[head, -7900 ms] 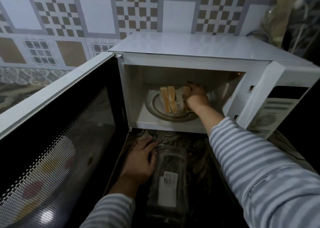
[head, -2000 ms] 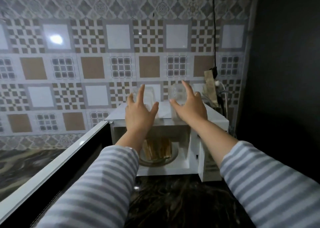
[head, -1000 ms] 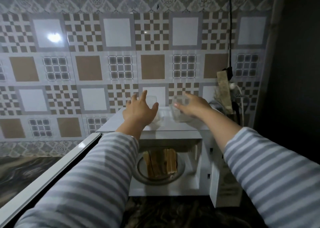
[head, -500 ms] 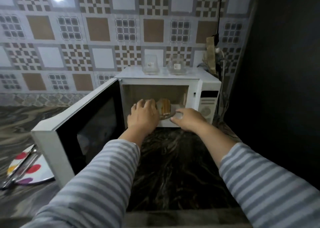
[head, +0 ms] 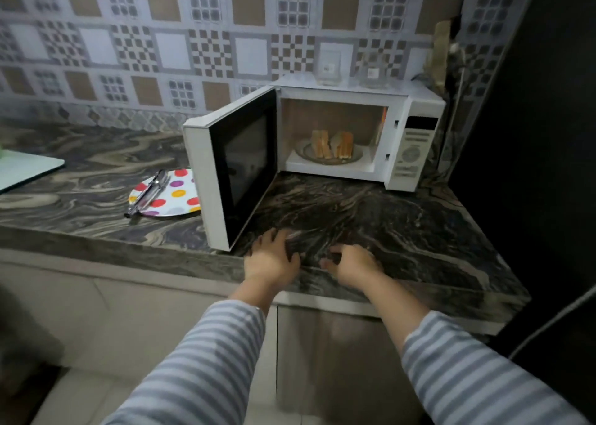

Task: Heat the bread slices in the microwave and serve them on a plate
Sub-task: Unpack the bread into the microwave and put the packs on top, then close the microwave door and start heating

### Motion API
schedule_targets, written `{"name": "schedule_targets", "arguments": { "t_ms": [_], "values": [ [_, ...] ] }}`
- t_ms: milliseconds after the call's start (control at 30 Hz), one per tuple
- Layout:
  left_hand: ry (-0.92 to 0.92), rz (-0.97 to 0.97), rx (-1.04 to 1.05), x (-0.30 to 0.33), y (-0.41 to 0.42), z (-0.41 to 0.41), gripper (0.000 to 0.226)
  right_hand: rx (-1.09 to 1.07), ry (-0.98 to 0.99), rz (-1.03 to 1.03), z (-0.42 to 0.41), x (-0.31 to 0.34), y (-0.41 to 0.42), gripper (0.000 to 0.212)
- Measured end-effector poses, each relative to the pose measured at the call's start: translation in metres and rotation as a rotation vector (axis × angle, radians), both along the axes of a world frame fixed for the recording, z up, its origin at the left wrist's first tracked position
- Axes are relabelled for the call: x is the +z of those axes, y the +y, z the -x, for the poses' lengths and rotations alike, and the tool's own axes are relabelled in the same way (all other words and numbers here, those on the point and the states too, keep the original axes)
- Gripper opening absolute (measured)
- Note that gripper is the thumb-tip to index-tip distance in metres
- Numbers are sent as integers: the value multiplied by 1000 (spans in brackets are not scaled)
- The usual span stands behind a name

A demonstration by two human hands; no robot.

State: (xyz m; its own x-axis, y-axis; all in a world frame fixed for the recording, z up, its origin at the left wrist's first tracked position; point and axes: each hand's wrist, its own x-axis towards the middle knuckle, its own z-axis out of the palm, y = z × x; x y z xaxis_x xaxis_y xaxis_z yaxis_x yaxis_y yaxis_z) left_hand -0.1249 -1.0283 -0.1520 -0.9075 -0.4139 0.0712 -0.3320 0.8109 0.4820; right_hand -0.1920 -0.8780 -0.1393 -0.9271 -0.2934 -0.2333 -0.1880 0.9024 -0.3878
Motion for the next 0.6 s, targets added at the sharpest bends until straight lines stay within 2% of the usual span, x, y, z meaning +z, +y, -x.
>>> {"name": "schedule_targets", "arguments": {
  "t_ms": [233,433,600],
  "values": [
    [1,-26,96,1,-46,-66,59,89,25,35,-58,9,-38,57],
    [-27,38,125,28,-120,-86,42,143,153,60,-86,57,-96,67],
    [115,106,81,68,-175,-68,59,108,356,125,-97,113,-147,78]
  ]
}}
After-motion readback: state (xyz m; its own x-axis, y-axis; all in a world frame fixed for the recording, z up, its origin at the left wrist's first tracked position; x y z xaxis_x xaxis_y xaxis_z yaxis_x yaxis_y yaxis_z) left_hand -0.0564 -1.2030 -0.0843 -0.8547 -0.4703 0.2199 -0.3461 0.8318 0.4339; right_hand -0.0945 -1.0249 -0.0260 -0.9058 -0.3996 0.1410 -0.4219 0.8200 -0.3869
